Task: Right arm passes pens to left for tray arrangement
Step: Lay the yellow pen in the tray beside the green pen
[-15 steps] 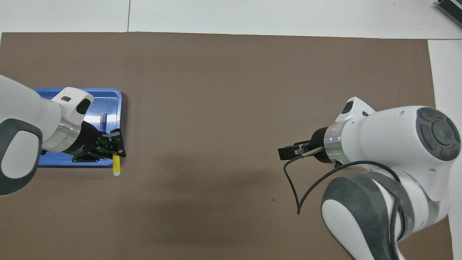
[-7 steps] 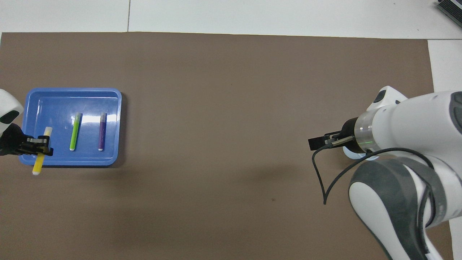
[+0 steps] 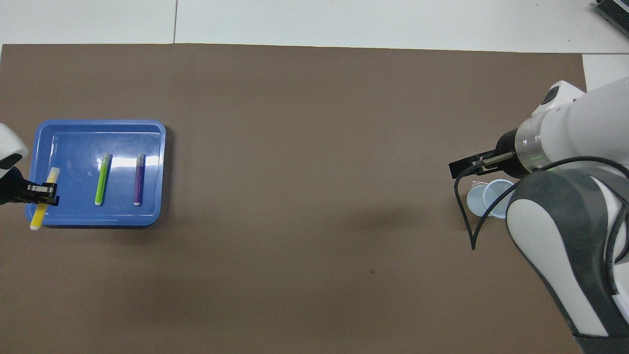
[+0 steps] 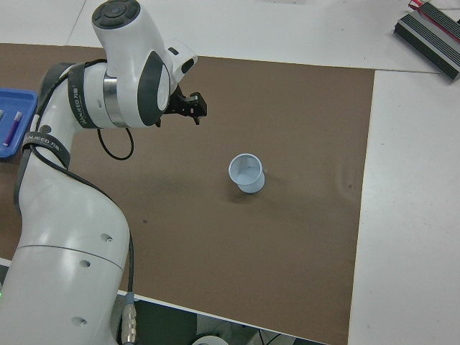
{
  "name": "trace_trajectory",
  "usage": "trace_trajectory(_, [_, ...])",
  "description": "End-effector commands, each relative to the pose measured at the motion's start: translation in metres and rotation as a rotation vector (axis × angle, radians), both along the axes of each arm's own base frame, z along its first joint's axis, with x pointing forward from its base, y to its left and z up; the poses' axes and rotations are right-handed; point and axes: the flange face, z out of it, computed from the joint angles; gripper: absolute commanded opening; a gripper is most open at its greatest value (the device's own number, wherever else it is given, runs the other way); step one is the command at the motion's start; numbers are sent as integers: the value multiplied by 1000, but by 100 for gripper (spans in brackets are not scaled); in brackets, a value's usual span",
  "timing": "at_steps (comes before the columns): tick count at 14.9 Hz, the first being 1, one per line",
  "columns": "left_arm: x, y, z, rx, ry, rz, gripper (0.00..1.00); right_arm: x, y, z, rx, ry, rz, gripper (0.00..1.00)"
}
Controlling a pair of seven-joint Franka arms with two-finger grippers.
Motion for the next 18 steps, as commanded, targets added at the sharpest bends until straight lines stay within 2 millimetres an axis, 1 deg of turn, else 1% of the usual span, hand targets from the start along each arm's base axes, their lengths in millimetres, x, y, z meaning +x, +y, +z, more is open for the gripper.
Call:
trace_trajectory(1, [9, 11, -22, 31, -22, -42, 0, -5, 3, 3, -29, 58, 19, 100])
trace_trajectory(2, [13, 13, -32, 31, -25, -47, 0, -10, 4, 6, -34, 75, 16, 100])
trace_trajectory(4, [19, 24, -48, 20, -43, -34, 0, -7, -9, 5, -32, 70, -16, 100])
trace_trajectory(6, [25, 29, -68, 35, -52, -56, 0, -11, -6, 1, -30, 80, -15, 100])
trace_trajectory(8, [29, 40, -88, 30, -59, -47, 0, -21, -6, -7, -36, 103, -61, 100])
trace_trajectory(9, [31, 42, -97, 23, -65, -42, 0, -22, -6, -6, -37, 105, -76, 100])
trace_trajectory(10, [35, 42, -104, 18, -81, -44, 0, -20, -11, -7, -37, 103, -72, 100])
trace_trajectory(11, [34, 47, -114, 13, -89, -38, 0, -20, -13, -7, -35, 103, -69, 100])
trace_trajectory(13, [36, 49, -121, 10, -98, -36, 0, -21, -21, -6, -36, 108, -87, 100])
trace_trajectory(14, [37, 48, -127, 7, -104, -33, 0, -23, -20, -6, -37, 116, -87, 100])
trace_trajectory(15, [37, 47, -135, 1, -119, -32, 0, -23, -29, -5, -38, 118, -95, 100])
trace_trajectory(17, [34, 43, -146, 19, -144, -63, 0, -23, -29, -5, -37, 119, -97, 100])
trace_trajectory(18, [34, 43, -147, 44, -144, -95, 0, -24, -27, -4, -37, 117, -97, 100])
